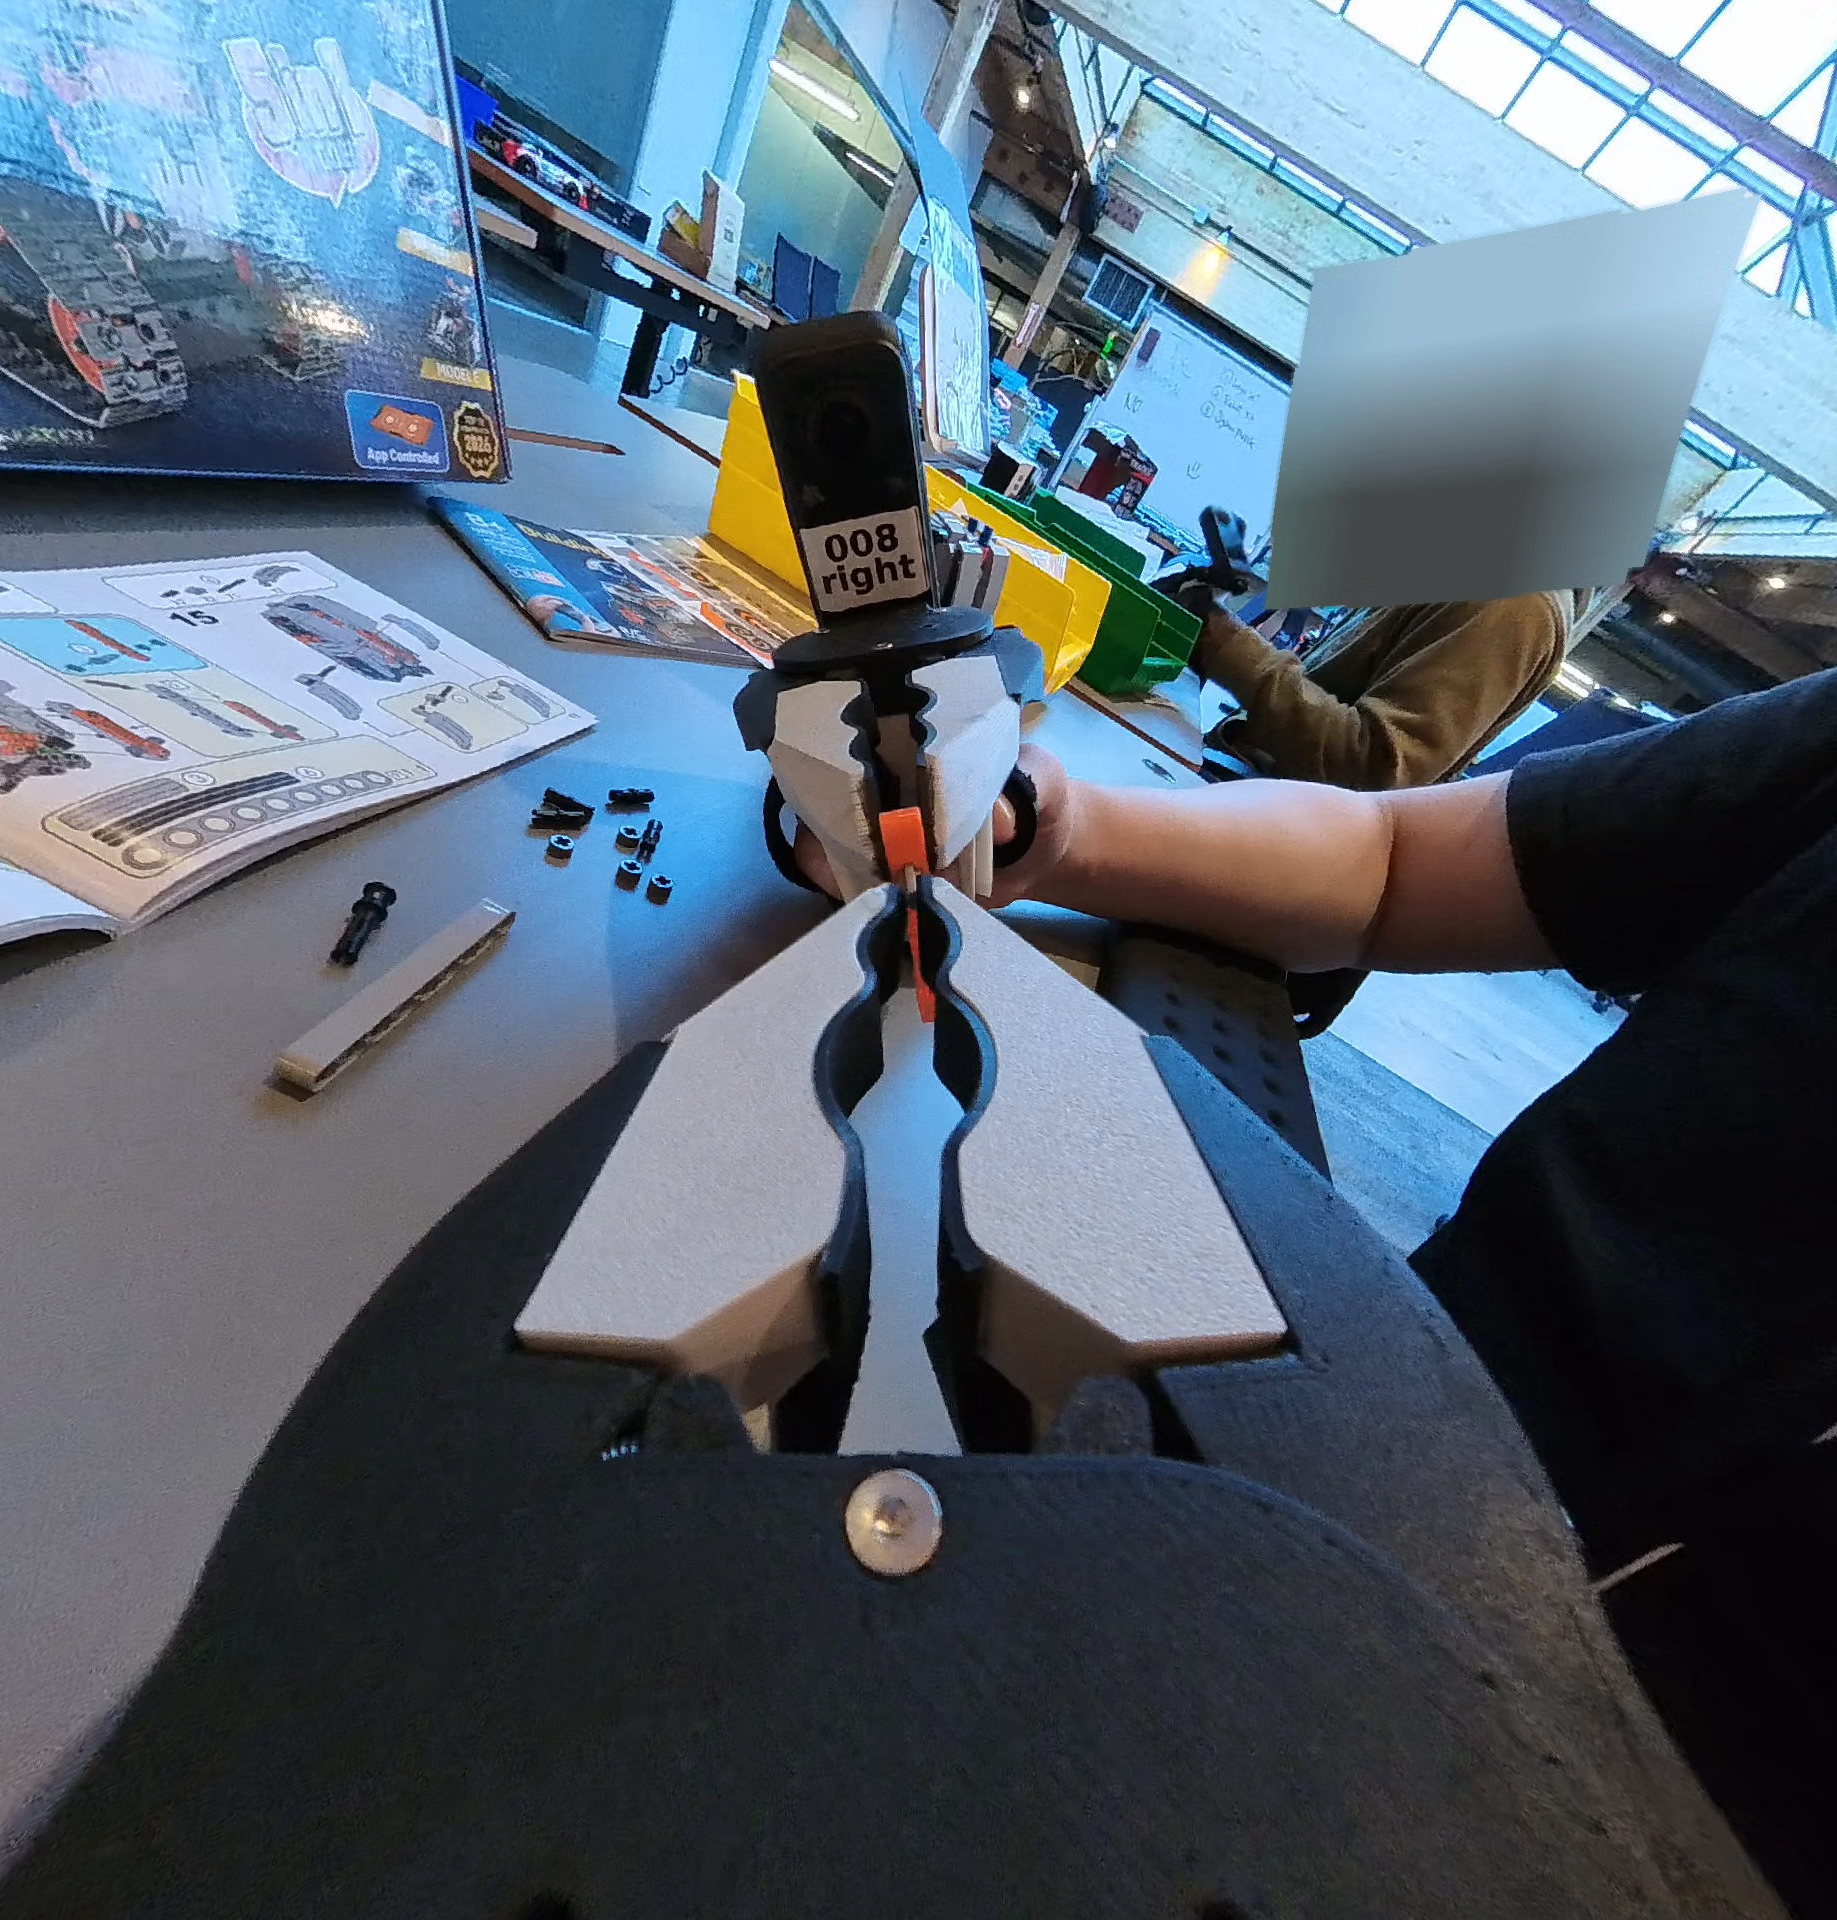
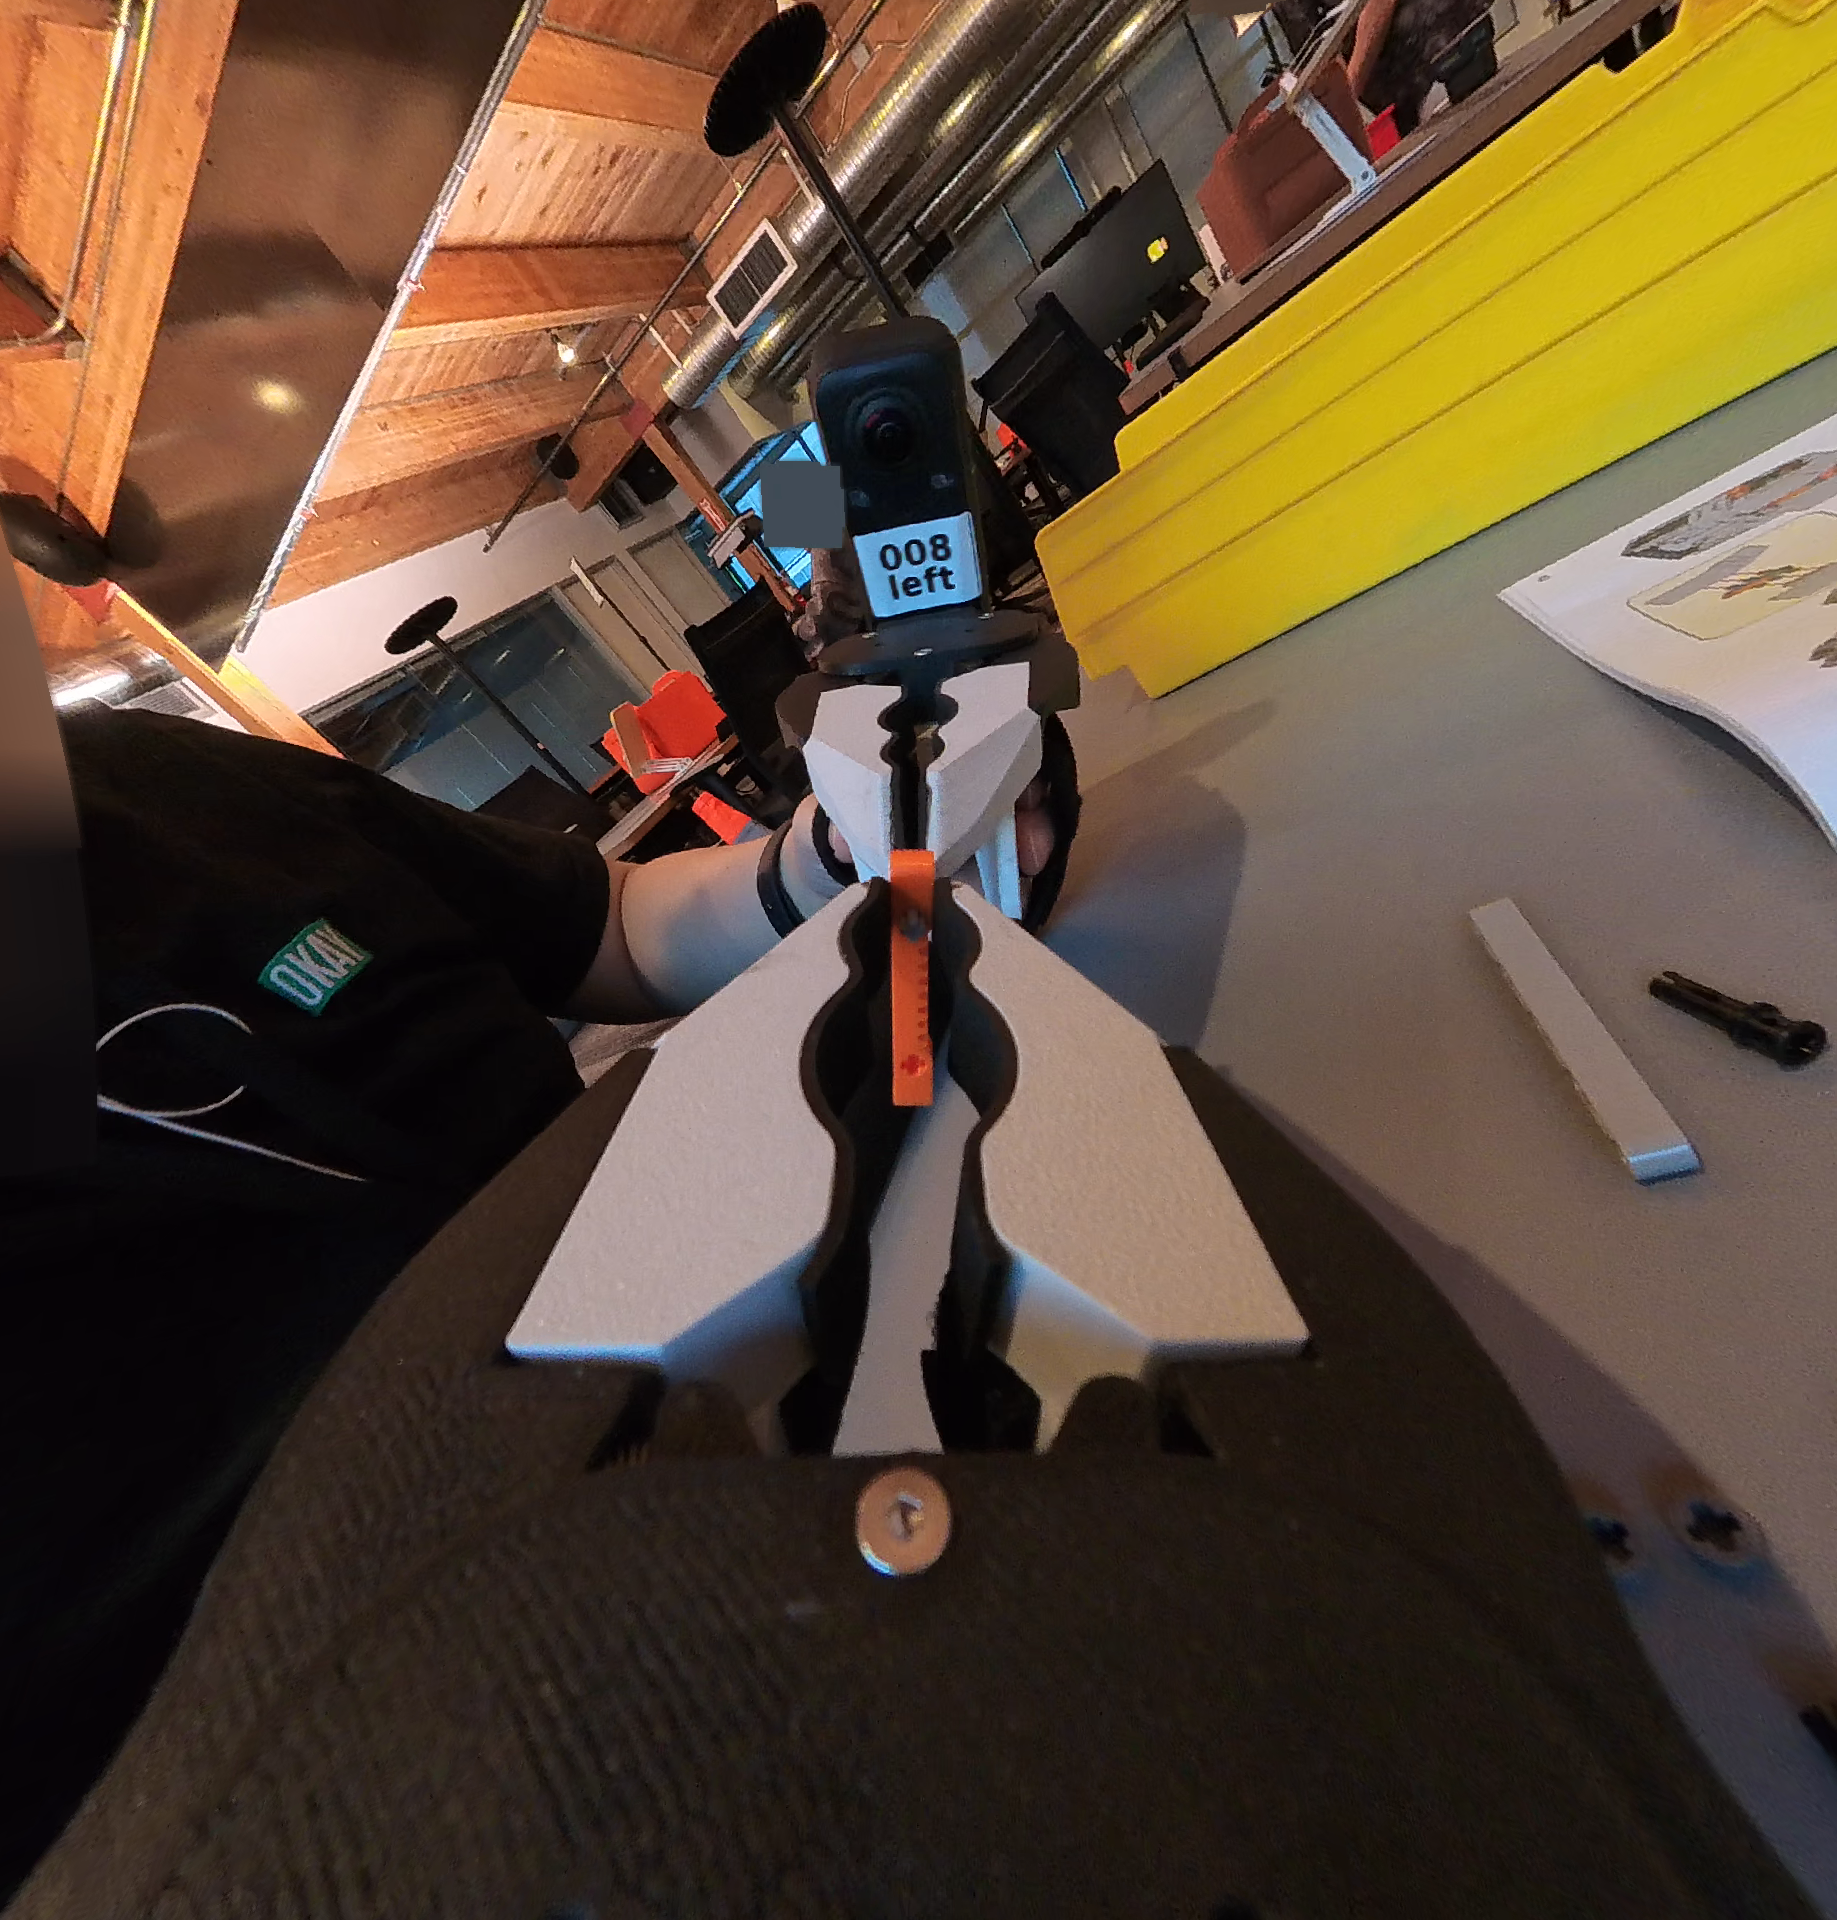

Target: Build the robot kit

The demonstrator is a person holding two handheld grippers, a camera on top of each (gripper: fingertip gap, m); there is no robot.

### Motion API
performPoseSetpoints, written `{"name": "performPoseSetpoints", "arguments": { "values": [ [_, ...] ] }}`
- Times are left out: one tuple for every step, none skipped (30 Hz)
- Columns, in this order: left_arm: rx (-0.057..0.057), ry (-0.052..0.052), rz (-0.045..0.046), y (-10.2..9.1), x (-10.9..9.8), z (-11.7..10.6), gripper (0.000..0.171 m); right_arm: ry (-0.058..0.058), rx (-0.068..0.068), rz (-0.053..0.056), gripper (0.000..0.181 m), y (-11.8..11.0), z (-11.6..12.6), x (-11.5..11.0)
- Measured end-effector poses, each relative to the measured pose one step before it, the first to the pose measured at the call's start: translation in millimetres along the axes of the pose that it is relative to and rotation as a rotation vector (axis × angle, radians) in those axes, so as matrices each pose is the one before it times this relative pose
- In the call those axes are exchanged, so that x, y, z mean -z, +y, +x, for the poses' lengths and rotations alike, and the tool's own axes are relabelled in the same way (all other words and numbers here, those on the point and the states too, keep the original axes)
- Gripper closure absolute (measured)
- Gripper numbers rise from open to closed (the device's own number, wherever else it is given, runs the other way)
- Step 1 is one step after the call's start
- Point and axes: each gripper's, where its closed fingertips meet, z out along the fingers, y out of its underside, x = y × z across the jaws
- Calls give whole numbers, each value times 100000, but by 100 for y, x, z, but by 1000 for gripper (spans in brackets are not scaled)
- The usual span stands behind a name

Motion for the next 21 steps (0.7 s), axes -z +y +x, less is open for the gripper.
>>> {"name": "performPoseSetpoints", "arguments": {
  "values": [
    [227,175,-8,0,-5,-4,171,-161,-54,-46,176,-5,-12,16],
    [159,-134,62,0,3,-36,171,164,100,115,176,-30,30,3],
    [71,-98,59,0,5,-15,171,42,-10,1,176,-6,13,2],
    [-45,-537,23,-8,10,-66,171,-37,-96,77,176,-8,0,7],
    [-274,-560,-24,4,-2,-52,170,-90,-133,-104,176,10,3,-8],
    [-426,61,-9,-6,-10,52,170,131,38,241,176,-38,24,14],
    [-228,50,-146,26,-15,26,169,0,-119,92,176,-16,12,7],
    [95,-309,-496,70,-27,-51,168,-1,-184,50,176,-17,16,2],
    [-14,-103,-1211,171,-105,-12,167,-178,144,885,176,-141,-20,30],
    [-540,309,-1376,175,-132,91,169,-37,-459,685,176,-101,38,67],
    [-1238,671,-903,103,-90,208,171,-194,-514,123,176,-28,12,25],
    [-1343,-489,-469,44,-38,58,171,-103,166,-759,176,106,-21,-51],
    [-1141,-931,-107,24,13,-26,171,40,671,-690,175,106,-44,-70],
    [-464,-435,384,-50,47,-4,171,97,222,41,176,-4,-6,-9],
    [155,71,677,-92,42,8,171,-159,-532,277,176,-46,26,37],
    [589,120,334,-43,33,-41,171,35,-401,181,176,-29,42,29],
    [524,134,113,-18,21,-26,171,-109,191,-442,175,62,-27,-34],
    [51,165,81,-16,3,16,171,48,305,-137,175,18,-16,-29],
    [-262,-228,-124,25,-15,-6,171,72,-276,165,176,-23,36,17],
    [-255,-618,-188,25,-20,-54,171,-107,-191,-204,176,24,-3,-1],
    [-230,-387,-148,24,-5,-36,171,-84,242,-604,175,96,-32,-46]
  ]
}}
